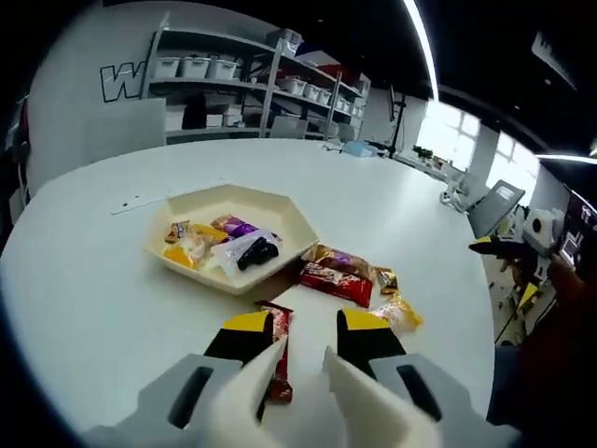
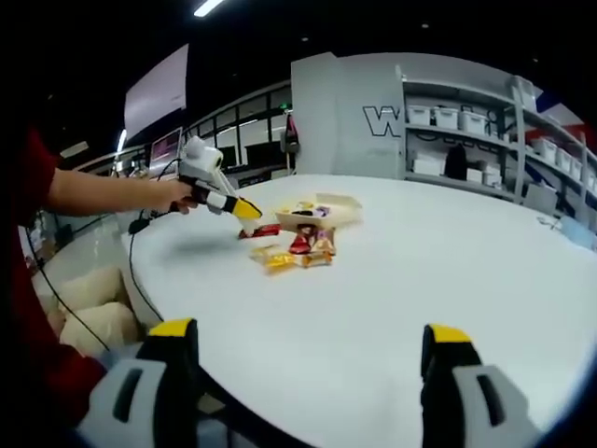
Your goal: Place the target food into the container with the food tongs after gripping and lifting it, then release it inside without dropping or visibly crushing the food.
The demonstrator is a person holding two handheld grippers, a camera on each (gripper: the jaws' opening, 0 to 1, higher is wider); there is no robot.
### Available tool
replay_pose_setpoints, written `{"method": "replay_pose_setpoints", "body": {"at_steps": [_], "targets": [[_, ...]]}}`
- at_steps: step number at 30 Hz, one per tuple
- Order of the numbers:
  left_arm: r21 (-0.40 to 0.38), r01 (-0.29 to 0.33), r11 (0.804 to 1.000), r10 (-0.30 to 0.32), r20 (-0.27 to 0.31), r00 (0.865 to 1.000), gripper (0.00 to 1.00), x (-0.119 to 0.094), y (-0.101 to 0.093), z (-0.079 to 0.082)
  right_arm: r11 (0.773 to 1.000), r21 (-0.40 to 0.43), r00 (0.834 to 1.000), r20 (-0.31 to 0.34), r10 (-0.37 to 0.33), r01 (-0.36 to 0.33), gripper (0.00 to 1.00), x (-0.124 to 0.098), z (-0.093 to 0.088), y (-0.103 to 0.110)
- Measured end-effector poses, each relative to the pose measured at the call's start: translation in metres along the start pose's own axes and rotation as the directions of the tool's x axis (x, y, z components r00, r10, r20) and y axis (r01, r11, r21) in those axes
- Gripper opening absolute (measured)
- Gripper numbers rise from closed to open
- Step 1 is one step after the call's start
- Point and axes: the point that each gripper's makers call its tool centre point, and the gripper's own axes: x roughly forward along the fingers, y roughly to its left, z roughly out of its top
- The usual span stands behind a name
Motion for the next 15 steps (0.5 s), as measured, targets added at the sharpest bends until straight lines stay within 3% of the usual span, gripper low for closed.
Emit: {"method": "replay_pose_setpoints", "body": {"at_steps": [5,8,15], "targets": [[-0.001,-0.031,1.0,0.031,0.035,0.999,0.25,0.0,0.014,0.009,1.0,0.001,1.0,-0.001,-0.001,0.001,0.99,-0.001,-0.001,-0.001],[0.012,-0.058,0.998,0.058,0.032,0.998,0.26,0.004,0.023,0.007,1.0,0.001,1.0,-0.003,-0.006,0.006,0.99,-0.001,-0.002,-0.002],[0.053,-0.063,0.997,0.062,0.024,0.998,0.26,0.014,0.021,0.002,1.0,0.004,1.0,-0.005,-0.007,0.007,0.99,-0.002,-0.003,-0.002]]}}
